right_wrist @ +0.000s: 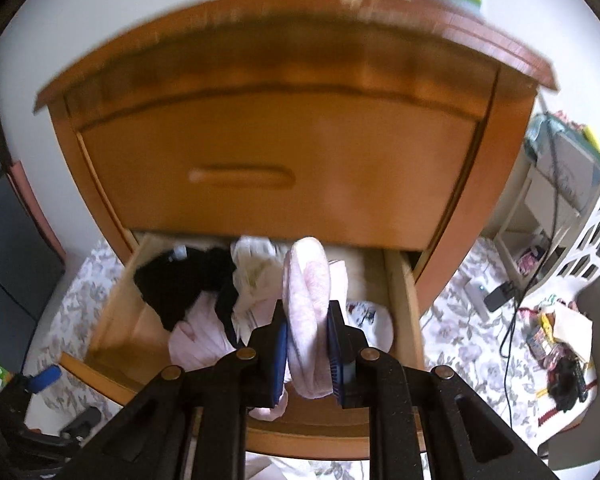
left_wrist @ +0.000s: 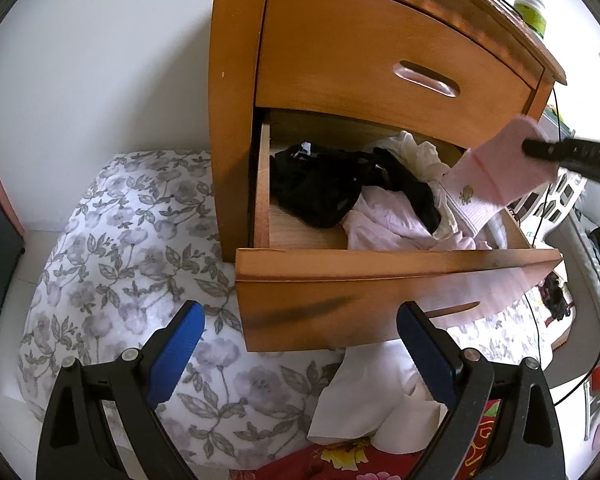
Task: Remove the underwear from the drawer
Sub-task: 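Lift the pink cloth up out of the drawer with the right tool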
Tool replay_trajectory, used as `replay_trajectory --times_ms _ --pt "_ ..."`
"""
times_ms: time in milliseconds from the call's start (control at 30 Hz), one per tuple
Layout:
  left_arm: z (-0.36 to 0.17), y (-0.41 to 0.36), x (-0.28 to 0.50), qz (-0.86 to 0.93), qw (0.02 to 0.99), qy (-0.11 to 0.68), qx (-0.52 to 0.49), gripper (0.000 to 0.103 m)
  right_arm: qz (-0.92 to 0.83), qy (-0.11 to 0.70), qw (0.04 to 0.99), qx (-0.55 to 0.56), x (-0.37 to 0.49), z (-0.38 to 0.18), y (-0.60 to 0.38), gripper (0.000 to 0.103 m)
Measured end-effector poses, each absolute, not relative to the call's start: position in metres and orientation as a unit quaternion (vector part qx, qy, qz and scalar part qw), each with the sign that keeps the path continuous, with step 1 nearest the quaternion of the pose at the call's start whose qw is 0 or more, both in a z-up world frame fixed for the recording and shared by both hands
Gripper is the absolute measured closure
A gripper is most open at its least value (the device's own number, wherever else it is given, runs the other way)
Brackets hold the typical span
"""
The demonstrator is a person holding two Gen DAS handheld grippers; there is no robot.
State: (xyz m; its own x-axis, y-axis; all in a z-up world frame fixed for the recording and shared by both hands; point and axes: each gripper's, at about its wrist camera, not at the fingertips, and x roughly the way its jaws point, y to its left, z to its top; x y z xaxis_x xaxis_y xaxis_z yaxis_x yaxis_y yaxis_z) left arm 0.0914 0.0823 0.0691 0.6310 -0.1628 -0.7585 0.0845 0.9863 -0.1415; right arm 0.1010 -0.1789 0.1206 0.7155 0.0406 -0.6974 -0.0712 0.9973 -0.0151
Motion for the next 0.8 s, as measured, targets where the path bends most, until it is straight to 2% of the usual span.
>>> replay_trajectory --times_ms 267,800 --pt "0.079 0.077 0.083 -0.070 0.905 0.417 -0.039 0.006 0.039 0.326 0.944 -0.017 0.076 0.160 -0.180 0.084" --pt "0.100 0.069 0.067 -0.065 0.913 0.402 -0.027 0.006 0.071 0.290 0.954 -0.016 0.020 0.189 -0.180 0.084"
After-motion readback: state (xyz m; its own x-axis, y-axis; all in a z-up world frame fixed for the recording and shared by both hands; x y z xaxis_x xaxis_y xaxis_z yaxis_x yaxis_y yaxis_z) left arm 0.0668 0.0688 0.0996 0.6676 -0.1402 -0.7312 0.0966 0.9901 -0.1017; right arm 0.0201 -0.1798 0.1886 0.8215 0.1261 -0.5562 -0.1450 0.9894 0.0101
